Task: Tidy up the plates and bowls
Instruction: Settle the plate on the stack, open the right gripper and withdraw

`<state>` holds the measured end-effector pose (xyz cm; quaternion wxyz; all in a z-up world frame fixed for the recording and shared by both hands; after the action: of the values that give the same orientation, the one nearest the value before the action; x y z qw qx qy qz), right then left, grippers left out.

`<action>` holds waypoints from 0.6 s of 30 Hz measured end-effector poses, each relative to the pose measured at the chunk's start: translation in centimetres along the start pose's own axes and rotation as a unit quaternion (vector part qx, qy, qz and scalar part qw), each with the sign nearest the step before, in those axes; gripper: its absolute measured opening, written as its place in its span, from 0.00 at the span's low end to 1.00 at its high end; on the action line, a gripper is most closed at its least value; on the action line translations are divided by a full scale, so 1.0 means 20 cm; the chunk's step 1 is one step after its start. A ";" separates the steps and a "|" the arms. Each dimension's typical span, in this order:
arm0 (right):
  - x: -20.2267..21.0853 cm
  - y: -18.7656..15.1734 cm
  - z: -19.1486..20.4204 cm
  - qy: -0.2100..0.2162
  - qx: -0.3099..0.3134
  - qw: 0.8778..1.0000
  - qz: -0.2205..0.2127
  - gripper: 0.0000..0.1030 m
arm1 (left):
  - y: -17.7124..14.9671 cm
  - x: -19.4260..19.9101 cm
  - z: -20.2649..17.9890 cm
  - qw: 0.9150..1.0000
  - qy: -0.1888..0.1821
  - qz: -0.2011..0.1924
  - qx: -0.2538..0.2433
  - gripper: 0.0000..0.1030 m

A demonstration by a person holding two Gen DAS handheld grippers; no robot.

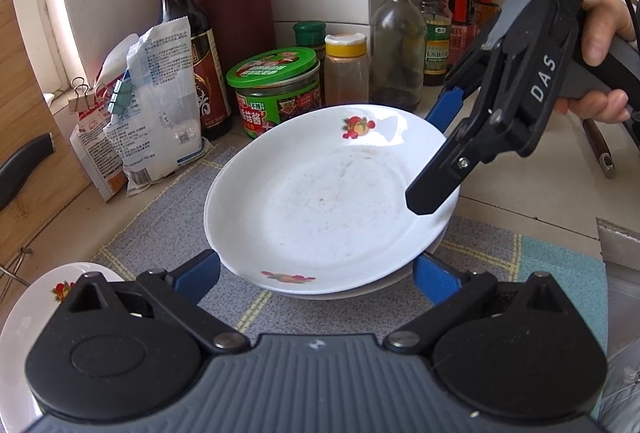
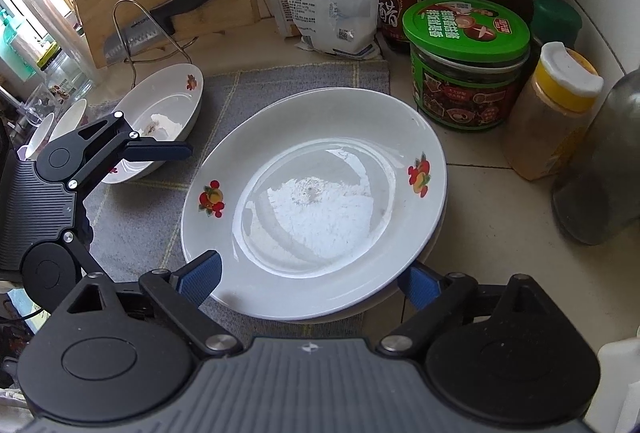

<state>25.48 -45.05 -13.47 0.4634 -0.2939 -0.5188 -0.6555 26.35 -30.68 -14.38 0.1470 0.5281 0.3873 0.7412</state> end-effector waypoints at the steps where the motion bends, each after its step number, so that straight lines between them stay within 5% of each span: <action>1: 0.00 0.00 0.00 0.000 0.000 1.000 0.000 0.94 | 0.00 0.00 0.00 1.000 0.001 0.000 0.000 0.99; 11: 0.02 -0.05 0.01 -0.027 0.009 1.000 0.002 0.94 | 0.01 0.05 -0.01 1.000 0.010 -0.006 0.010 0.99; 18: 0.09 -0.04 0.07 -0.021 0.027 0.999 -0.036 1.00 | -0.03 0.15 0.00 0.999 0.034 -0.012 0.040 0.99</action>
<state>23.86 -44.28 -11.88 0.4367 -0.2758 -0.5561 -0.6511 25.06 -28.40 -12.67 0.1213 0.5032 0.4281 0.7408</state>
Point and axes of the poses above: each gripper's, at about its wrist camera, not at the fingertips, and x roughly against the way its jaws point, z to its left, y to its top, the point moved 7 cm from there along -x, roughly the way its jaws point, and after that the axes turned 4 degrees about -x, right-handed, at the moved point
